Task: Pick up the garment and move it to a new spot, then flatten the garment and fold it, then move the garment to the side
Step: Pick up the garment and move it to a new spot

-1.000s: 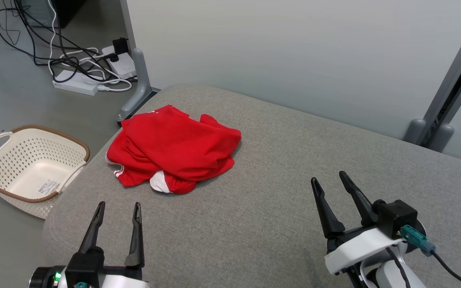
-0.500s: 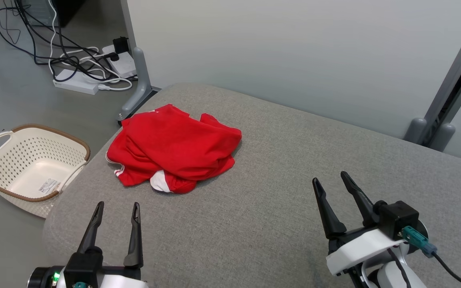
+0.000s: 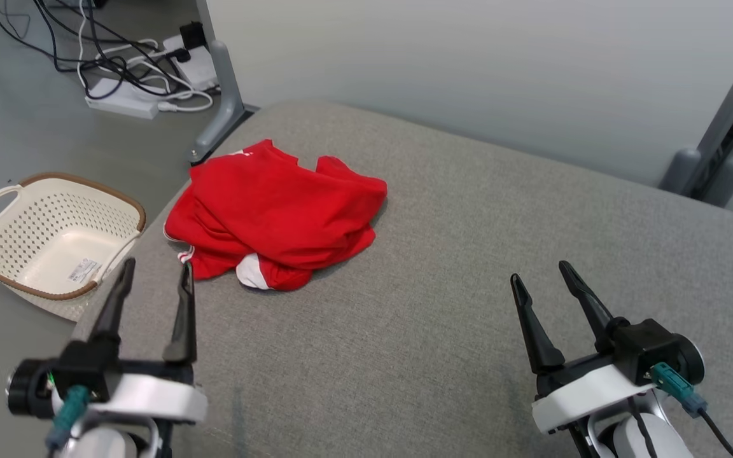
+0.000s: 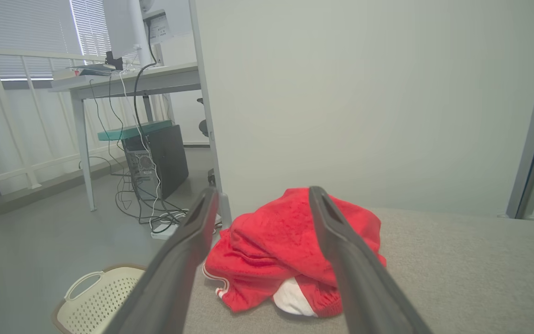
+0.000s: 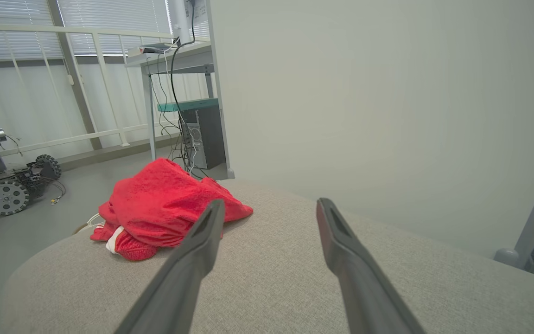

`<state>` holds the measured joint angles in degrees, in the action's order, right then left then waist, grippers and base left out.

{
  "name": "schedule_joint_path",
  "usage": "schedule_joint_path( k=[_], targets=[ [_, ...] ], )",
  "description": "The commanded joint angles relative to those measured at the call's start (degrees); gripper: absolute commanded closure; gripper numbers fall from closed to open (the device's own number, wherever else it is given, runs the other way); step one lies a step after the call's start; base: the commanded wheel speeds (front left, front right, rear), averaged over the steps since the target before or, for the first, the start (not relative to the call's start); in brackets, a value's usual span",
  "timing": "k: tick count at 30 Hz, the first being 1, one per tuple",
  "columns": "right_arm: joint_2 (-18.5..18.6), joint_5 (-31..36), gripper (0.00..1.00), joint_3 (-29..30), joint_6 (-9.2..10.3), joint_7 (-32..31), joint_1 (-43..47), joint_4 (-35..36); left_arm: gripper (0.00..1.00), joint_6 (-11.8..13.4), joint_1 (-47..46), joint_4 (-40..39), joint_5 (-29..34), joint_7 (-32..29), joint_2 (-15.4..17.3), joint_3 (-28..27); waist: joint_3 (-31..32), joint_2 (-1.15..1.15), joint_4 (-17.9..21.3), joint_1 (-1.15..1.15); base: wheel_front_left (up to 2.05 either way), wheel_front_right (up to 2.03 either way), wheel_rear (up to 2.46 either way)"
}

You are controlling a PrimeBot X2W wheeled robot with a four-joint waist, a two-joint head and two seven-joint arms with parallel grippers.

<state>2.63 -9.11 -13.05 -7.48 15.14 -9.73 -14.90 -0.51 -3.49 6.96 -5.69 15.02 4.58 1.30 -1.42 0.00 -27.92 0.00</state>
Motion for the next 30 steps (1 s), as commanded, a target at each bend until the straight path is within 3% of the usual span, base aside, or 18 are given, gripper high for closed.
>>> schedule_joint_path(
  k=[1, 5, 10, 14, 22, 30],
  targets=[
    [0.5, 0.67, 0.0, 0.43, -0.03, 0.1, -0.18, 0.49, 0.0, -0.7, -2.02, 0.71, -0.33, 0.12, 0.72, -0.36, -1.75, 0.0, 0.85, 0.0, 0.0, 0.0, 0.0],
    [0.47, 2.29, 0.0, 0.66, -0.02, 0.09, -1.59, 1.17, 0.0, -3.71, -8.01, 5.92, -2.25, -0.79, 3.1, -0.64, -4.8, 0.0, 2.33, 0.0, 0.0, 0.0, 0.0],
    [0.48, 4.29, 0.0, 0.81, -0.02, -0.54, -3.17, 2.08, 0.0, -6.45, -17.1, 13.51, -6.15, -6.87, 7.14, 1.59, -8.09, 0.0, 4.46, 0.0, 0.0, 0.0, 0.0],
    [0.47, 5.33, 0.0, 0.91, -0.02, -1.39, -4.17, 2.96, 0.0, -6.92, -23.69, 19.25, -10.0, -12.3, 11.21, 5.86, -10.28, 0.0, 6.17, 0.0, 0.0, 0.0, 0.0],
    [0.44, 7.52, 0.0, 0.8, -0.02, -3.19, -6.17, 5.61, 0.0, -6.93, -33.97, 26.1, -26.55, -22.18, 19.06, 17.29, -15.2, 0.0, 8.71, 0.0, 0.0, 0.0, 0.0],
    [0.47, 8.46, 0.0, 0.62, -0.02, -4.42, -7.36, 6.7, 0.0, -6.95, -40.97, 31.81, -36.05, -26.81, 23.62, 24.51, -18.55, 0.0, 10.57, 0.0, 0.0, 0.0, 0.0]
  ],
)
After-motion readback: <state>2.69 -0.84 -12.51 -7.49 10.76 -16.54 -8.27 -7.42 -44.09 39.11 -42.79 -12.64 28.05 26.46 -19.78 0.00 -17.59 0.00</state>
